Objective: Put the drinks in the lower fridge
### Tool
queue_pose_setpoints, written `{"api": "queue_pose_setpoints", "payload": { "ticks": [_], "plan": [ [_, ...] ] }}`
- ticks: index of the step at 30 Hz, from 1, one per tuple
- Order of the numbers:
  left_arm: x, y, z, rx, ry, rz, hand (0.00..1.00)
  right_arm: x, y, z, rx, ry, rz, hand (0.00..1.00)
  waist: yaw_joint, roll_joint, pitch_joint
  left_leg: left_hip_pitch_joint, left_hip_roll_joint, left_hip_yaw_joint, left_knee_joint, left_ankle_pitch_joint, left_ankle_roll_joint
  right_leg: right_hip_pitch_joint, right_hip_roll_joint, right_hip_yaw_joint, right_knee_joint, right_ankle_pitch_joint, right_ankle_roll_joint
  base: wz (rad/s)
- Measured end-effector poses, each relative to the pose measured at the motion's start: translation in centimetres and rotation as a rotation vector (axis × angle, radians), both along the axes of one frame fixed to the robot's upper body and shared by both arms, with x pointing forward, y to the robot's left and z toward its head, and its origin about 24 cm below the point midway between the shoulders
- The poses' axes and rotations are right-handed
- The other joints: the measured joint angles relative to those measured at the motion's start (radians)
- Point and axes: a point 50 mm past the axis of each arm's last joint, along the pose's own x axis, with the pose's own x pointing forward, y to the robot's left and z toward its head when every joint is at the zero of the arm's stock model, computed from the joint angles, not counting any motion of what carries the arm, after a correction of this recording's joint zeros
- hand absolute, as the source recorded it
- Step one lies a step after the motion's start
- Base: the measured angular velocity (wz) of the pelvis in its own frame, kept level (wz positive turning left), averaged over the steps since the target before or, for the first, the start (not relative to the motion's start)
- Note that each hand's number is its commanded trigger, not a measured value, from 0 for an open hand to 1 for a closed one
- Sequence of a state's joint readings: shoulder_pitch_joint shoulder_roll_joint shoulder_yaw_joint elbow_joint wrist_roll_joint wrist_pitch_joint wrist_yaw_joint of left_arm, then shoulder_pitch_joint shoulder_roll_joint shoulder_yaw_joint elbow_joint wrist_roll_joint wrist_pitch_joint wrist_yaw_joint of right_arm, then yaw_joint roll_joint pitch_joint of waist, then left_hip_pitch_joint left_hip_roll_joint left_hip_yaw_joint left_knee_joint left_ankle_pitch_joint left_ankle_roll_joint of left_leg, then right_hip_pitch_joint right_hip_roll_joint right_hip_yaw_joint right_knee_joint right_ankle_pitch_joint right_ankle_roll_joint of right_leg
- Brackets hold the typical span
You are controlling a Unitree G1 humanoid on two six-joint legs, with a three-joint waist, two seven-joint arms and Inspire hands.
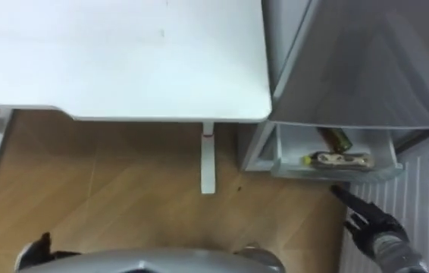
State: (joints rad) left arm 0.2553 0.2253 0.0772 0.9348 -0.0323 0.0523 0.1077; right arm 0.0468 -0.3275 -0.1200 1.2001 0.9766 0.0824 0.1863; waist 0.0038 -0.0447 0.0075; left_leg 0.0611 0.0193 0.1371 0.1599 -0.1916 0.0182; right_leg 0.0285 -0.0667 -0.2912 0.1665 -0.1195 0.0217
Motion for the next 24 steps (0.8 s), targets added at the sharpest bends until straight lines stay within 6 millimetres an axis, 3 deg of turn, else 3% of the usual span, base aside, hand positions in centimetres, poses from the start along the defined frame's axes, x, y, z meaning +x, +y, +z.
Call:
{"api": "queue_pose_setpoints", "payload": {
  "ticks": [2, 8, 11, 17, 24],
  "plan": [
    [0.2, -0.5, -0.2, -0.011, -0.018, -0.003, 0.0, -0.5, 0.7, -0.4, 0.015, 0.009, -0.005, 0.0, 0.004, 0.004, 0.0005, 0.017, 0.0, 0.001, -0.009, -0.003, -0.002, 0.012, 0.003, 0.017, 0.0, -0.006, 0.002, -0.05],
    [-0.7, -0.5, -0.3, -0.013, -0.006, 0.025, 0.0, -2.5, 2.7, -1.5, 0.061, 0.044, -0.026, 0.0, 0.0, 0.01, 0.0027, 0.056, 0.007, 0.0, -0.016, -0.02, -0.01, 0.054, 0.015, 0.014, -0.018, -0.016, 0.003, -0.01],
    [-1.3, -0.5, -0.3, -0.012, 0.004, 0.038, 0.0, -3.0, 2.8, -1.5, 0.059, 0.055, -0.029, 0.0, -0.001, 0.012, -0.0028, 0.056, 0.007, 0.0, -0.018, -0.022, -0.01, 0.053, 0.016, 0.013, -0.018, -0.017, 0.003, 0.0],
    [-2.4, -0.9, -0.5, 0.005, 0.01, 0.069, 0.0, -4.3, 3.3, -1.9, 0.025, 0.103, 0.047, 0.0, -0.001, 0.021, -0.0035, 0.07, 0.008, 0.002, -0.026, -0.022, -0.011, 0.062, 0.018, 0.021, -0.016, -0.017, 0.003, -0.02],
    [-2.1, -2.1, -0.9, -0.009, 0.014, 0.085, 0.0, -4.9, 5.2, -2.6, 0.025, 0.184, 0.137, 0.0, 0.001, 0.03, -0.0065, 0.062, 0.007, -0.006, -0.022, -0.028, -0.009, 0.057, 0.02, 0.061, -0.015, -0.017, 0.003, 0.0]
  ]
}}
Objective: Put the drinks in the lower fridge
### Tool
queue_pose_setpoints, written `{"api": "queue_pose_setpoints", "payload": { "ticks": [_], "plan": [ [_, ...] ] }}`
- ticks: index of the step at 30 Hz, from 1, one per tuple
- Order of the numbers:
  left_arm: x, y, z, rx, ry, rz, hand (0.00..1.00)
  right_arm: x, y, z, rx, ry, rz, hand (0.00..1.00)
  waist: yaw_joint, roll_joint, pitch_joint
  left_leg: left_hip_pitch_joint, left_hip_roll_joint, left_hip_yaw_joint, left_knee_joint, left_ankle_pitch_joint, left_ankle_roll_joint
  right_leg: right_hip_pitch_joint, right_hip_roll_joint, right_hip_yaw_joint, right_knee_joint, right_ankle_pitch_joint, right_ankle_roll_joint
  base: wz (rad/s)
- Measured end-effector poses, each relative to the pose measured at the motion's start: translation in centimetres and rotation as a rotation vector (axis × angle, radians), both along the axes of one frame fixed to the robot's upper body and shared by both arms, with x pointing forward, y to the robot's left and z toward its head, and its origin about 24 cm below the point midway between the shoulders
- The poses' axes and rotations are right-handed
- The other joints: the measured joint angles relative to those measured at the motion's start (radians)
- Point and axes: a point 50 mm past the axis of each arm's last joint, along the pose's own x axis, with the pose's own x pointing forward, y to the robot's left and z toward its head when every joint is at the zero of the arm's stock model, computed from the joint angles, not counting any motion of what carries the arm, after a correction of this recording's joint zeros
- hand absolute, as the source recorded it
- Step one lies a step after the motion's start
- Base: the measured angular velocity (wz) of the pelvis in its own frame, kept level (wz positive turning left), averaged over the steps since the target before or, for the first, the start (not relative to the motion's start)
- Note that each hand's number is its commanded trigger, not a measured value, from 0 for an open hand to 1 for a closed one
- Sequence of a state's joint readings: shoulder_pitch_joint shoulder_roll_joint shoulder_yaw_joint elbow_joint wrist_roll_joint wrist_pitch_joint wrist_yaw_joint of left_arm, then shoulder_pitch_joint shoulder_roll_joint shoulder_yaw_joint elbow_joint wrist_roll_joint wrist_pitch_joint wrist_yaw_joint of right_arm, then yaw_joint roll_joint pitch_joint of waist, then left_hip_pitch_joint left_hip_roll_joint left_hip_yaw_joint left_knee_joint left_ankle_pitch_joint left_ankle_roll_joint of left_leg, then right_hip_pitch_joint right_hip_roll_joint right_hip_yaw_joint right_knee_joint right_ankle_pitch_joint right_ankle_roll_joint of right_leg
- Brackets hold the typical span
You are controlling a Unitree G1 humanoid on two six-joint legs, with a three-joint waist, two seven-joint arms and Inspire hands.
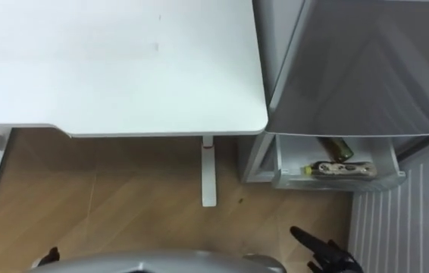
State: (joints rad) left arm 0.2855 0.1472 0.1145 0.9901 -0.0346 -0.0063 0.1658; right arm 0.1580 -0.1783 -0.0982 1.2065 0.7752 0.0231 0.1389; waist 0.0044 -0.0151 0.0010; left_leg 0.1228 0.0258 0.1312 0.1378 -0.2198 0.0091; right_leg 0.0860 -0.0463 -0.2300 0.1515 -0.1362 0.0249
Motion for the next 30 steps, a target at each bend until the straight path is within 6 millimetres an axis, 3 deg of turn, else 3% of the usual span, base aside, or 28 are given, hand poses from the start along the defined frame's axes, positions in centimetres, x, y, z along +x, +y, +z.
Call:
{"api": "queue_pose_setpoints", "payload": {
  "ticks": [9, 16, 24, 30],
  "plan": [
    [0.4, -0.6, -0.3, -0.018, 0.011, 0.003, 0.0, 0.8, 1.2, -0.4, 0.001, 0.038, 0.056, 0.0, 0.0, -0.003, 0.0005, 0.001, 0.001, 0.0, 0.006, 0.0, 0.0, 0.003, 0.003, 0.009, 0.0, 0.0, 0.0, 0.0],
    [0.3, -0.5, -0.3, -0.016, 0.011, 0.007, 0.0, 1.4, 0.8, -0.3, -0.013, 0.025, 0.012, 0.0, -0.003, -0.001, 0.0033, 0.016, 0.001, 0.0, 0.006, -0.002, 0.0, 0.021, 0.003, 0.005, -0.001, -0.001, 0.001, 0.02],
    [-0.9, 0.3, -0.1, 0.006, 0.031, 0.042, 0.0, 1.7, -0.3, 0.0, 0.006, -0.036, -0.336, 0.0, -0.028, -0.004, 0.0076, 0.024, -0.001, -0.008, 0.02, -0.012, 0.001, 0.036, 0.002, 0.015, 0.001, -0.01, 0.003, 0.02],
    [-1.7, 0.9, -0.1, 0.021, 0.064, 0.049, 0.0, 1.6, -1.2, 0.3, 0.032, -0.078, -0.615, 0.0, -0.026, -0.004, 0.0056, -0.01, -0.001, -0.026, 0.074, -0.029, 0.002, 0.013, -0.003, 0.009, 0.031, -0.032, 0.003, 0.06]
  ]
}}
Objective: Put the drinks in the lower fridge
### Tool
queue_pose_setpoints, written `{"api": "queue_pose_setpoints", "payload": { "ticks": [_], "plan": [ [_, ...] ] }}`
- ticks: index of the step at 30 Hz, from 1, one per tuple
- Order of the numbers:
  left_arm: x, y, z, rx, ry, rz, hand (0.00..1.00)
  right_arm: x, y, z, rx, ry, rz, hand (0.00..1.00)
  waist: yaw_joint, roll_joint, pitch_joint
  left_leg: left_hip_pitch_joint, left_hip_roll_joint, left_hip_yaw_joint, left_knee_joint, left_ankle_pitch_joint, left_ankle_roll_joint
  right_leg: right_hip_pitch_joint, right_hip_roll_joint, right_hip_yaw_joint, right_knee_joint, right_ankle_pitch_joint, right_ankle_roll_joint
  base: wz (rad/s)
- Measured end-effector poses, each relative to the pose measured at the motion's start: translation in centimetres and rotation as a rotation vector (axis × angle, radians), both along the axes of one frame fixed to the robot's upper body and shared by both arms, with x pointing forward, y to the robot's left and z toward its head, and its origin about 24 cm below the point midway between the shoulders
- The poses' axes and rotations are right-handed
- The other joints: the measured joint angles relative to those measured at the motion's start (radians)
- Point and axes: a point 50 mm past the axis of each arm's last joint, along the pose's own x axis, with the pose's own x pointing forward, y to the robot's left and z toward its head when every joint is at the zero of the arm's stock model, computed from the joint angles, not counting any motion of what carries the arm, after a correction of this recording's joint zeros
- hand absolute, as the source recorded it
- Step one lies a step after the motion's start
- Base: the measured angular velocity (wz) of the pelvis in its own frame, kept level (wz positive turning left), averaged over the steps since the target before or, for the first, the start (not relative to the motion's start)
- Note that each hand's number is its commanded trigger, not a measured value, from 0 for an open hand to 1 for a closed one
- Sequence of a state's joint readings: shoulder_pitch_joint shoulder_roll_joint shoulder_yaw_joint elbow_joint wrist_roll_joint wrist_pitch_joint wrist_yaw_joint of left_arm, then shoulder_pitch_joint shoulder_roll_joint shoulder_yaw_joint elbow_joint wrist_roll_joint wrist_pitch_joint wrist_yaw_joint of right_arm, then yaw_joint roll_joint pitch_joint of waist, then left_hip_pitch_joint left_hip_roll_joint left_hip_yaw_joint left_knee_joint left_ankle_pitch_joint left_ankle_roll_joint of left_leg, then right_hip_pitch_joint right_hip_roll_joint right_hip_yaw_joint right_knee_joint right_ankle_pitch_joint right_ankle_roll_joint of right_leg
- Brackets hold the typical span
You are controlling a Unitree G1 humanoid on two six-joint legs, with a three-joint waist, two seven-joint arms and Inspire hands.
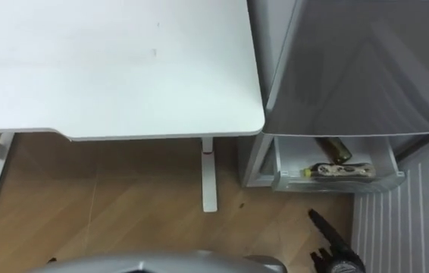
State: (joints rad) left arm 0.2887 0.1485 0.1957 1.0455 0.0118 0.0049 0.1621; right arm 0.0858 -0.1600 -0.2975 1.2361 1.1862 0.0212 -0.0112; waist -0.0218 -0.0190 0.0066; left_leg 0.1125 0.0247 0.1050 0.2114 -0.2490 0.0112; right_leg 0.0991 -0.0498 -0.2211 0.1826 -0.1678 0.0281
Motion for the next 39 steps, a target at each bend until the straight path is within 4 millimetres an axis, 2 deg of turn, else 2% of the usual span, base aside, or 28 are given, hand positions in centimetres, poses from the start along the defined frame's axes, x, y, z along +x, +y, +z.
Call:
{"api": "queue_pose_setpoints", "payload": {
  "ticks": [3, 5, 7, 8, 10, 11, 12, 16, 17, 21, 25, 27, 31, 33, 36, 39],
  "plan": [
    [0.3, 0.1, 0.0, 0.0, 0.009, -0.008, 0.0, 1.4, -0.1, 0.2, 0.025, -0.057, -0.102, 0.0, -0.001, 0.011, -0.003, -0.062, 0.006, -0.001, 0.062, -0.018, 0.002, -0.057, -0.004, -0.002, 0.053, -0.012, -0.004, 0.0],
    [0.5, 0.2, 0.0, 0.002, 0.011, -0.012, 0.0, 2.5, -0.1, 0.3, 0.038, -0.089, -0.139, 0.0, 0.001, 0.01, -0.0017, -0.107, 0.005, 0.002, 0.099, -0.027, 0.003, -0.112, -0.015, -0.001, 0.112, -0.032, -0.007, 0.0],
    [0.8, 0.2, -0.1, -0.002, 0.016, -0.015, 0.0, 3.6, -0.5, 0.7, 0.038, -0.127, -0.183, 0.0, -0.002, 0.018, 0.0017, -0.168, 0.006, -0.001, 0.167, -0.047, 0.005, -0.168, -0.023, -0.003, 0.172, -0.051, -0.009, 0.0],
    [1.7, 0.1, -0.2, -0.004, 0.002, -0.026, 0.0, 4.6, -0.9, 1.0, 0.026, -0.157, -0.193, 0.0, 0.002, 0.016, 0.0033, -0.219, 0.005, -0.001, 0.217, -0.061, 0.008, -0.223, -0.034, -0.003, 0.226, -0.066, -0.011, 0.0],
    [3.0, -0.1, -0.2, -0.007, -0.017, -0.05, 0.0, 6.7, -1.5, 1.7, 0.008, -0.211, -0.196, 0.0, 0.005, 0.021, 0.0121, -0.302, 0.0, -0.002, 0.293, -0.076, 0.014, -0.316, -0.053, 0.002, 0.319, -0.091, -0.014, 0.02],
    [3.8, -0.1, -0.1, -0.008, -0.035, -0.065, 0.0, 8.1, -1.8, 2.2, 0.006, -0.249, -0.198, 0.0, 0.006, 0.027, 0.0192, -0.366, 0.0, -0.001, 0.348, -0.084, 0.018, -0.379, -0.059, 0.012, 0.374, -0.099, -0.016, 0.0],
    [4.4, 0.0, 0.0, -0.001, -0.05, -0.071, 0.0, 9.6, -2.0, 2.8, 0.004, -0.277, -0.191, 0.0, 0.006, 0.03, 0.0202, -0.436, 0.001, -0.002, 0.404, -0.103, 0.02, -0.447, -0.066, 0.018, 0.432, -0.115, -0.019, 0.0],
    [4.9, 1.5, 0.4, 0.04, -0.037, -0.097, 0.0, 12.3, -3.0, 4.2, -0.018, -0.34, -0.192, 0.0, 0.006, 0.019, 0.0236, -0.608, -0.005, -0.004, 0.582, -0.156, 0.023, -0.632, -0.095, 0.044, 0.625, -0.182, -0.025, 0.04],
    [5.0, 1.8, 0.5, 0.05, -0.027, -0.113, 0.0, 12.7, -3.6, 4.7, -0.029, -0.357, -0.214, 0.0, 0.024, 0.016, 0.025, -0.656, -0.005, -0.002, 0.634, -0.168, 0.022, -0.682, -0.102, 0.052, 0.68, -0.197, -0.03, 0.0],
    [5.2, 1.9, 0.6, 0.068, -0.011, -0.164, 0.0, 14.3, -6.1, 6.8, -0.099, -0.407, -0.252, 0.0, 0.055, 0.015, 0.0237, -0.848, 0.003, -0.004, 0.808, -0.208, 0.017, -0.876, -0.113, 0.071, 0.847, -0.237, -0.037, 0.01],
    [5.7, 1.9, 0.7, 0.072, -0.016, -0.183, 0.0, 16.1, -7.7, 8.9, -0.161, -0.457, -0.24, 0.0, 0.058, 0.008, 0.0231, -1.002, 0.003, -0.009, 0.932, -0.224, 0.021, -1.027, -0.132, 0.082, 0.971, -0.261, -0.053, 0.1],
    [6.2, 2.0, 0.8, 0.078, -0.031, -0.194, 0.0, 17.6, -8.3, 10.4, -0.187, -0.522, -0.221, 0.0, 0.053, 0.001, 0.0226, -1.095, 0.003, -0.012, 0.992, -0.226, 0.022, -1.116, -0.143, 0.082, 1.03, -0.266, -0.061, 0.08],
    [6.8, 1.7, 0.9, 0.078, -0.043, -0.242, 0.0, 19.0, -9.4, 12.3, -0.207, -0.588, -0.242, 0.0, 0.054, -0.016, 0.0206, -1.19, 0.008, -0.01, 1.063, -0.23, 0.028, -1.213, -0.149, 0.091, 1.101, -0.271, -0.071, 0.04],
    [7.6, 1.7, 1.1, 0.073, -0.079, -0.235, 0.0, 20.7, -10.4, 14.7, -0.247, -0.637, -0.221, 0.0, 0.047, -0.025, 0.0213, -1.264, 0.015, -0.005, 1.104, -0.231, 0.031, -1.291, -0.162, 0.099, 1.144, -0.273, -0.075, 0.0],
    [8.6, 2.0, 1.5, 0.084, -0.101, -0.256, 0.0, 22.1, -11.4, 17.1, -0.276, -0.703, -0.223, 0.0, 0.045, -0.027, 0.0221, -1.32, 0.013, -0.01, 1.142, -0.231, 0.032, -1.342, -0.171, 0.096, 1.18, -0.274, -0.082, 0.08],
    [9.0, 2.0, 1.6, 0.079, -0.115, -0.27, 0.0, 22.9, -11.7, 18.4, -0.277, -0.755, -0.228, 0.0, 0.045, -0.033, 0.0236, -1.35, 0.005, -0.011, 1.147, -0.232, 0.032, -1.371, -0.175, 0.097, 1.189, -0.276, -0.084, 0.08]
  ]
}}
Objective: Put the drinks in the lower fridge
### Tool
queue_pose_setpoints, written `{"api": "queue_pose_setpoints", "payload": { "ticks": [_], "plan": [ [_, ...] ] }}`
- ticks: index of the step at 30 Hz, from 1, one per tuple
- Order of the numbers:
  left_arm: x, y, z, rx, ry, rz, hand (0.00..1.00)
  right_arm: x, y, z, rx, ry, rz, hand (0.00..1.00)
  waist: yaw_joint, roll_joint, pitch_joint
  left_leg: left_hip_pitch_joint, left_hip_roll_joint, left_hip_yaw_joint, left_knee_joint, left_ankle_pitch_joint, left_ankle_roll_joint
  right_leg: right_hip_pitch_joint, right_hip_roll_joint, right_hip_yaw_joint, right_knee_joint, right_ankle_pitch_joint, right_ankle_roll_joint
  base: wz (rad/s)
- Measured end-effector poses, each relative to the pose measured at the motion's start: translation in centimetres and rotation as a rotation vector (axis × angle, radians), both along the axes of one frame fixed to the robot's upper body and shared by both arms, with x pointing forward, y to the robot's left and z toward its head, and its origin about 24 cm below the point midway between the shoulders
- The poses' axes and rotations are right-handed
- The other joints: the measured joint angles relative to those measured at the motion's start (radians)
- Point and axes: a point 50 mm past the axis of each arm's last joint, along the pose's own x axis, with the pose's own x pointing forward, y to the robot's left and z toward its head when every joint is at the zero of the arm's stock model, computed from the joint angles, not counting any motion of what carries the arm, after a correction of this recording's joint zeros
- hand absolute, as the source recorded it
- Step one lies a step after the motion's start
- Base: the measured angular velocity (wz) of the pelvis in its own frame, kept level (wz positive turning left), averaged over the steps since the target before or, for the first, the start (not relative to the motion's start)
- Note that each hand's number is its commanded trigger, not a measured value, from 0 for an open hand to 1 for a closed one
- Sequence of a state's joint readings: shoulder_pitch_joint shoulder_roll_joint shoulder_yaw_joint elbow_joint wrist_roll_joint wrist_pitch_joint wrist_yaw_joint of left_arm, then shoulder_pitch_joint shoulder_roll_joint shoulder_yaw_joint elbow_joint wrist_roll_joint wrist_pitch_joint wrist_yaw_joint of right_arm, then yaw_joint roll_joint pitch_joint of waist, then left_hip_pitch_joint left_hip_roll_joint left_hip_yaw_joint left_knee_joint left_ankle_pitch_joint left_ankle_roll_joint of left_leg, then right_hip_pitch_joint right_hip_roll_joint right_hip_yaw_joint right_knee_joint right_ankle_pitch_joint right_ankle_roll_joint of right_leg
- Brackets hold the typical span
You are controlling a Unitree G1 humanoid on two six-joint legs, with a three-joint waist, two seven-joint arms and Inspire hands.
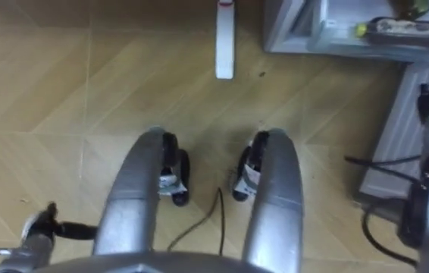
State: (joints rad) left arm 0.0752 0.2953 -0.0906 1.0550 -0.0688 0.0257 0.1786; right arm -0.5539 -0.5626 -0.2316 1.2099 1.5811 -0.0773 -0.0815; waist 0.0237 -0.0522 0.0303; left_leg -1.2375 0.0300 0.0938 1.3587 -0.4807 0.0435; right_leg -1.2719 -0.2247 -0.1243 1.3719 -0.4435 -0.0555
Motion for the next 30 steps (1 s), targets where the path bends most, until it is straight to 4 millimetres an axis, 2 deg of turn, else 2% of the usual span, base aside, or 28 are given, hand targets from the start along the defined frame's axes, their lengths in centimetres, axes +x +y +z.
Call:
{"api": "queue_pose_setpoints", "payload": {
  "ticks": [5, 7, 8, 14, 17, 19, 21, 25, 30],
  "plan": [
    [1.1, -0.4, 0.4, -0.026, -0.042, -0.023, 0.0, 1.9, 0.5, 2.0, -0.07, -0.059, 0.077, 0.0, 0.02, -0.001, 0.0008, -0.056, -0.004, -0.007, 0.005, 0.004, -0.007, -0.056, 0.0, -0.004, 0.004, 0.004, -0.005, 0.0],
    [1.4, -0.2, 0.7, -0.019, -0.055, -0.034, 0.0, 1.9, 0.6, 1.9, -0.077, -0.043, 0.076, 0.0, 0.024, -0.001, 0.0009, -0.06, -0.006, -0.013, 0.006, 0.002, -0.01, -0.054, 0.0, -0.015, 0.003, 0.002, -0.008, 0.02],
    [1.4, 0.0, 0.8, -0.019, -0.056, -0.043, 0.0, 1.8, 0.6, 1.8, -0.079, -0.041, 0.083, 0.0, 0.023, -0.004, 0.0034, -0.062, -0.005, -0.013, 0.006, -0.001, -0.01, -0.056, 0.001, -0.015, 0.003, 0.001, -0.01, 0.0],
    [1.5, 0.5, 1.1, -0.043, -0.071, -0.025, 0.0, 1.9, 0.6, 1.9, -0.099, -0.039, 0.087, 0.0, 0.029, -0.004, 0.0047, -0.068, -0.004, -0.003, 0.004, -0.013, 0.0, -0.068, -0.004, -0.007, 0.002, -0.007, -0.002, -0.04],
    [1.3, 0.7, 1.1, -0.045, -0.067, -0.015, 0.0, 1.9, 0.6, 1.9, -0.119, -0.028, 0.092, 0.0, 0.042, -0.009, 0.0079, -0.068, 0.011, 0.005, 0.002, -0.016, 0.004, -0.074, -0.003, -0.002, -0.003, -0.007, -0.002, -0.08],
    [1.1, 0.9, 1.2, -0.038, -0.062, -0.015, 0.0, 1.9, 0.7, 1.9, -0.12, -0.028, 0.093, 0.0, 0.043, -0.014, 0.0108, -0.068, 0.01, 0.007, -0.002, -0.015, 0.004, -0.074, -0.006, -0.001, -0.003, -0.007, -0.002, -0.02],
    [1.0, 1.4, 1.4, -0.03, -0.065, -0.01, 0.0, 1.9, 0.7, 1.8, -0.107, -0.027, 0.084, 0.0, 0.047, -0.027, 0.0181, -0.068, 0.01, 0.008, -0.006, -0.014, 0.001, -0.075, -0.011, -0.004, -0.003, -0.008, -0.005, 0.02],
    [0.9, 1.4, 1.5, -0.047, -0.066, -0.008, 0.0, 2.0, 0.8, 1.8, -0.106, -0.002, 0.074, 0.0, 0.051, -0.038, 0.0196, -0.075, 0.011, 0.002, -0.007, -0.013, 0.0, -0.077, -0.02, -0.016, -0.006, -0.011, -0.009, 0.01],
    [0.6, 1.8, 1.7, -0.043, -0.065, -0.01, 0.0, 2.0, 1.1, 1.6, -0.118, 0.031, 0.074, 0.0, 0.059, -0.054, 0.0273, -0.081, 0.011, -0.006, -0.008, -0.014, -0.001, -0.075, -0.019, -0.027, -0.013, -0.01, -0.01, 0.0]
  ]
}}
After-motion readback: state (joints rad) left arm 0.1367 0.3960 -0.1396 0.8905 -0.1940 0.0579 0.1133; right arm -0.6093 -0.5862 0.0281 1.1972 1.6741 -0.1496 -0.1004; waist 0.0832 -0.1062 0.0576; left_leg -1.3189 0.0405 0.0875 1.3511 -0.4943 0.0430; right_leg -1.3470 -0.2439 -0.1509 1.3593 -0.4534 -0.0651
